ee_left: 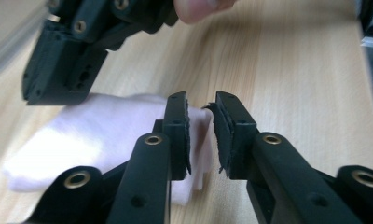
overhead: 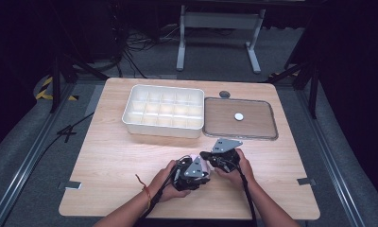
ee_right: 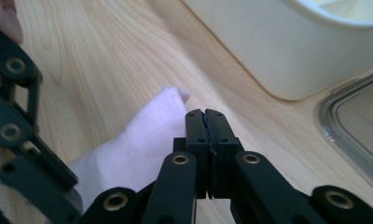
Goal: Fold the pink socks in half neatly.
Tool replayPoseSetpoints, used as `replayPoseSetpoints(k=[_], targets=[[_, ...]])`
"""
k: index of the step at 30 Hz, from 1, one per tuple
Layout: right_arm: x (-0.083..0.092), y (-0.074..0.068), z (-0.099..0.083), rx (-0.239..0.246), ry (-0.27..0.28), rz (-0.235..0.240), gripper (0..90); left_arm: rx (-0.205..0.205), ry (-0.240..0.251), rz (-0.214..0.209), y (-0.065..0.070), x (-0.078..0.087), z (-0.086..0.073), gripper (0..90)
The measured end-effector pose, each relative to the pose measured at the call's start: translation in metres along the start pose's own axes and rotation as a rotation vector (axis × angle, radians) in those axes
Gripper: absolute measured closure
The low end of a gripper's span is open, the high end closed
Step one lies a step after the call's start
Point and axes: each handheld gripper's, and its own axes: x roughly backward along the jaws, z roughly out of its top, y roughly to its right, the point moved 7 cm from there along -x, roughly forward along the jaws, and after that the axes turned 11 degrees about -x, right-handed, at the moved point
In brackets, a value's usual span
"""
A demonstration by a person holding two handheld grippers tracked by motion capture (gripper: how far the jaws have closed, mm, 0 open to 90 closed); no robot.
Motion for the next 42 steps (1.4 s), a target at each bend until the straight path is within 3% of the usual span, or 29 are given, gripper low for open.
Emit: replayPoseSetpoints(k=[6,11,14,19,25,29,33,37,42], targets=[[0.007,0.000,0.005,0.002,0.019,0.004,87.6,-0.013,0.036,0.053,-0.009,0.027,0.005,65.4],[0.012,-0.002,0.010,0.006,0.038,0.006,83.5,-0.001,0.023,0.104,-0.017,0.051,-0.005,59.4],[0.017,-0.003,0.014,-0.018,0.053,0.010,81.1,0.010,-0.021,0.127,-0.021,0.063,-0.018,52.4],[0.024,-0.005,0.020,-0.030,0.073,0.015,76.9,0.050,-0.120,0.169,-0.024,0.079,-0.056,43.8],[0.023,-0.010,0.017,-0.040,0.038,0.016,67.9,0.083,-0.189,0.216,-0.028,0.097,-0.094,34.8],[0.021,-0.015,0.015,-0.037,0.013,0.033,63.0,0.134,-0.195,0.231,-0.031,0.107,-0.113,32.7],[0.019,-0.017,0.012,-0.032,-0.010,0.031,58.2,0.160,-0.223,0.237,-0.031,0.111,-0.131,32.1],[0.012,-0.015,0.005,-0.020,-0.053,0.024,56.8,0.200,-0.215,0.218,-0.030,0.112,-0.144,30.2],[0.001,-0.008,-0.004,-0.053,-0.098,0.039,53.0,0.247,-0.177,0.223,-0.033,0.114,-0.151,28.8]])
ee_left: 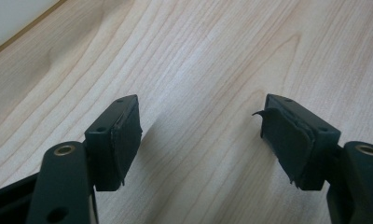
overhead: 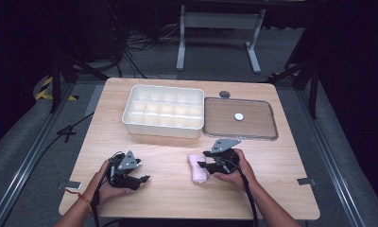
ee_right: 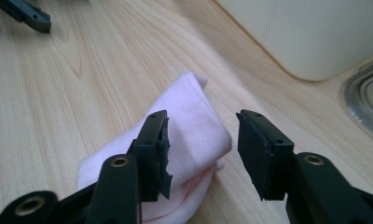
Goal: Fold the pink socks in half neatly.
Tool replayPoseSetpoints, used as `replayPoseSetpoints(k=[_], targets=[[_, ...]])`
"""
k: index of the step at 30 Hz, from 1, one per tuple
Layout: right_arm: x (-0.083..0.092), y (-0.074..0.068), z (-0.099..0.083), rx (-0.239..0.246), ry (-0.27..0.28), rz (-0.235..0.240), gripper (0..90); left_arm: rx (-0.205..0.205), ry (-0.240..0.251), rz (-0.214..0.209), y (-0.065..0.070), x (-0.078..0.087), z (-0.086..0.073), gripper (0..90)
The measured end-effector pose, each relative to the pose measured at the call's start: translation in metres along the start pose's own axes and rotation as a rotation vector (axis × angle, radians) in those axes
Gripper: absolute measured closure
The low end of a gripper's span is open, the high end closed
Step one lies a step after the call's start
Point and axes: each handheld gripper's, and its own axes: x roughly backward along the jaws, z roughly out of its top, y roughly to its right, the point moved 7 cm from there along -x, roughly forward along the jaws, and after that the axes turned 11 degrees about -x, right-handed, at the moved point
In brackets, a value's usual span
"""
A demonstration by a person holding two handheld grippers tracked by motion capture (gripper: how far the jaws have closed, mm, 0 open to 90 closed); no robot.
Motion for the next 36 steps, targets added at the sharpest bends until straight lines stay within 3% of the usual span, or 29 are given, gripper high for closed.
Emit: replayPoseSetpoints(k=[5,8,13,19,29,36], targets=[[-0.008,-0.003,-0.004,0.005,-0.034,0.013,51.0,0.039,0.023,-0.017,-0.001,-0.001,-0.003,26.6],[-0.011,-0.001,-0.005,-0.013,-0.040,0.015,48.6,0.039,0.021,-0.020,-0.002,-0.001,-0.003,26.2],[-0.014,0.003,-0.008,-0.067,-0.048,0.051,47.4,0.048,0.034,-0.021,-0.002,-0.002,-0.004,25.9],[-0.017,0.009,-0.012,-0.163,-0.062,0.138,49.6,0.051,0.045,-0.022,-0.002,-0.003,-0.004,24.1],[-0.017,0.006,-0.012,-0.183,-0.077,0.193,62.8,0.052,0.053,-0.022,-0.002,-0.005,-0.003,22.1],[-0.014,0.003,-0.010,-0.148,-0.067,0.169,69.5,0.055,0.051,-0.022,-0.002,-0.005,-0.003,22.0]])
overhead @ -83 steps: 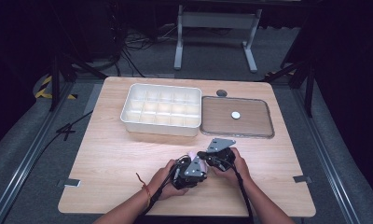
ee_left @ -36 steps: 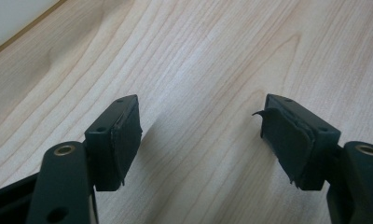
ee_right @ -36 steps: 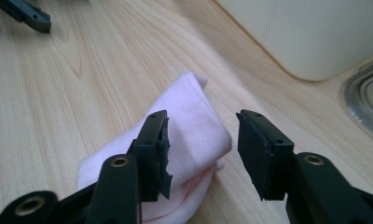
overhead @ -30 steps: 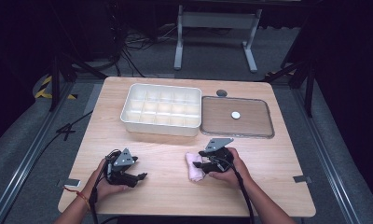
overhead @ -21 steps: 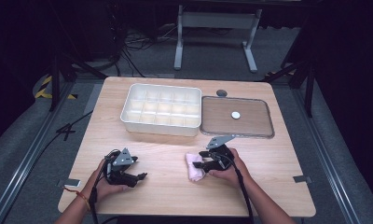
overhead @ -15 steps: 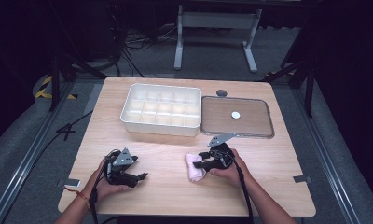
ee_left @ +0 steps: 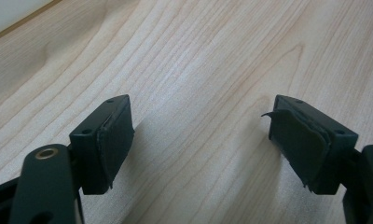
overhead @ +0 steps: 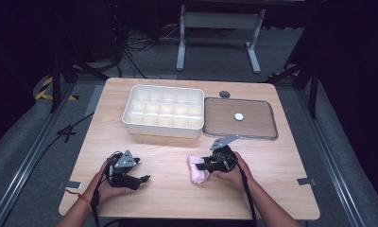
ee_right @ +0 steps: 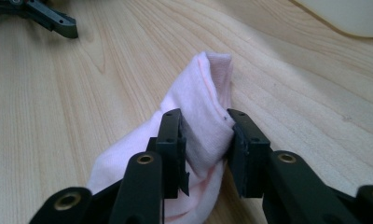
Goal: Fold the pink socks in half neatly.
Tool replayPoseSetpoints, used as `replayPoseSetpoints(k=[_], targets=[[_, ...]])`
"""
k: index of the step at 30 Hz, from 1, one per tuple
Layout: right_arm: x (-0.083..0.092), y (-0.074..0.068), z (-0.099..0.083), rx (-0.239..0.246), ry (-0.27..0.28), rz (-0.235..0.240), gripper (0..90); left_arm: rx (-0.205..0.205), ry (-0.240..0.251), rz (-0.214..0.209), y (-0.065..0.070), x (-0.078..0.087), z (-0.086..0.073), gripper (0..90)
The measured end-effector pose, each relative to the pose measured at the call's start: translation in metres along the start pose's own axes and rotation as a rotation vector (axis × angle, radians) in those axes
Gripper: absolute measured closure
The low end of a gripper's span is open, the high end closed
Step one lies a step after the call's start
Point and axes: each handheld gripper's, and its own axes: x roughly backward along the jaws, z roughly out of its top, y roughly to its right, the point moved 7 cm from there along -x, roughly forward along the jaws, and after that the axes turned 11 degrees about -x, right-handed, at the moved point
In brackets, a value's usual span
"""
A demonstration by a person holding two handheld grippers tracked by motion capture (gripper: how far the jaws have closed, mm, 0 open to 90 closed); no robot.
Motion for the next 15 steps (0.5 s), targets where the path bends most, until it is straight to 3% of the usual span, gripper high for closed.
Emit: replayPoseSetpoints(k=[15], targets=[[0.022,-0.010,0.011,0.095,0.081,-0.058,71.7,-0.009,0.003,-0.003,-0.001,-0.001,0.001,21.4]])
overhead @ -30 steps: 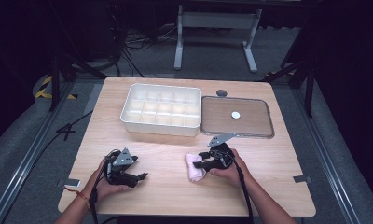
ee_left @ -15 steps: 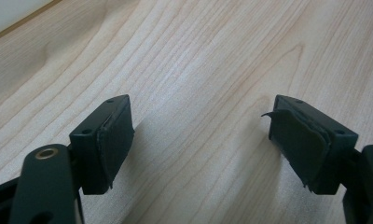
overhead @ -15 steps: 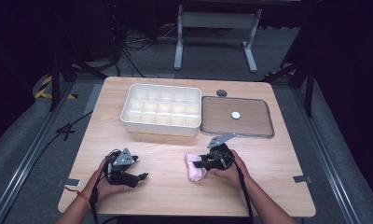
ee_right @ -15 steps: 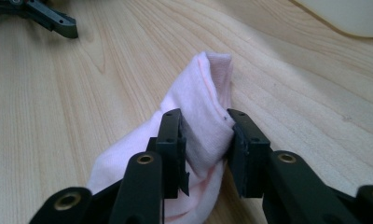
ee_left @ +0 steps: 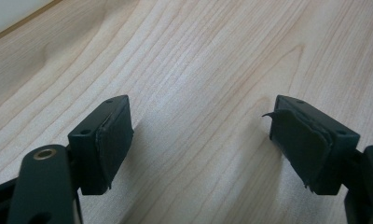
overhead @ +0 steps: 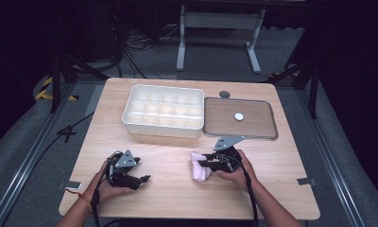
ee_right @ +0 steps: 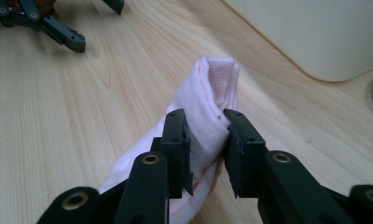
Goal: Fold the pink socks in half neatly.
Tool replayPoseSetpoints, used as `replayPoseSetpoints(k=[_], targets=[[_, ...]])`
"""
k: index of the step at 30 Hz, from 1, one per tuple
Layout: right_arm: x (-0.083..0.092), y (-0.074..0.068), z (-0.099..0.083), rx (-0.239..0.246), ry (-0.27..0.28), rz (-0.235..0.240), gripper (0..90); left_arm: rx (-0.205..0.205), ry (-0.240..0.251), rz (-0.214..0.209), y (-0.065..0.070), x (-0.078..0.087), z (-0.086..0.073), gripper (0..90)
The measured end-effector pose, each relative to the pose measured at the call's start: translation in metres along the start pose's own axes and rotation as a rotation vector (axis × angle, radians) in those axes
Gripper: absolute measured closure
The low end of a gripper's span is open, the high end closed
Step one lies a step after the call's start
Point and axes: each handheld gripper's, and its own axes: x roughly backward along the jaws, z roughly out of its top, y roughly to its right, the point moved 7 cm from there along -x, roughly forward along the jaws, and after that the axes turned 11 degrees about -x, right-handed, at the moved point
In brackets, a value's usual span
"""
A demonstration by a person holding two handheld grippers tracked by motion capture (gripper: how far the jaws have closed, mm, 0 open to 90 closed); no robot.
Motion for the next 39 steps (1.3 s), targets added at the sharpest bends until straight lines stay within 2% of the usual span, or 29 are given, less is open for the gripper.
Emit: replayPoseSetpoints(k=[11,39], targets=[[0.013,0.001,0.006,0.052,0.064,-0.057,71.6,-0.002,-0.002,-0.002,0.000,0.000,0.000,21.3],[0.050,0.009,0.034,0.112,0.234,-0.146,71.6,0.003,-0.002,0.001,0.000,0.000,0.000,21.0]])
